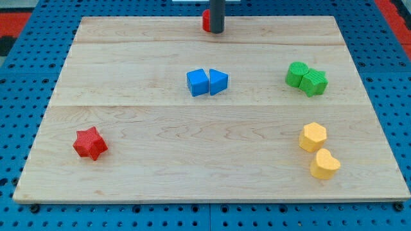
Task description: Move the red star to the bottom left of the red circle
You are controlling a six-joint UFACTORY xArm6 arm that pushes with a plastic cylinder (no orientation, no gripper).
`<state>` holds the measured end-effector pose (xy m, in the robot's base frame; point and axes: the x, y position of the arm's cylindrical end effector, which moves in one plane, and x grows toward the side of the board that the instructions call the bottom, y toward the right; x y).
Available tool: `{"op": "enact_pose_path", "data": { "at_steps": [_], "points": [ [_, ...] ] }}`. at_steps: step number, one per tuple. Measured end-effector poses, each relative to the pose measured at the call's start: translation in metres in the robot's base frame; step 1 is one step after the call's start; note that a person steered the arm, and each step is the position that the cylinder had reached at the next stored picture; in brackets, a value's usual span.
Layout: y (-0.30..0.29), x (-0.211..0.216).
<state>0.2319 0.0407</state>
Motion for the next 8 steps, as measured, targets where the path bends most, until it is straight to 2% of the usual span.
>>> {"op": "enact_pose_path", "data": {
  "at_steps": [1,2,3,4,5,6,7,8],
  "points": [
    [0.039,-0.027],
    [-0.002,-0.039],
    [-0.041,-0.014],
    [0.008,0.069],
    [-0.074,0.095],
    [-0.187,0.114],
    [-0.105,0.223],
    [-0.094,0.349]
  ]
}}
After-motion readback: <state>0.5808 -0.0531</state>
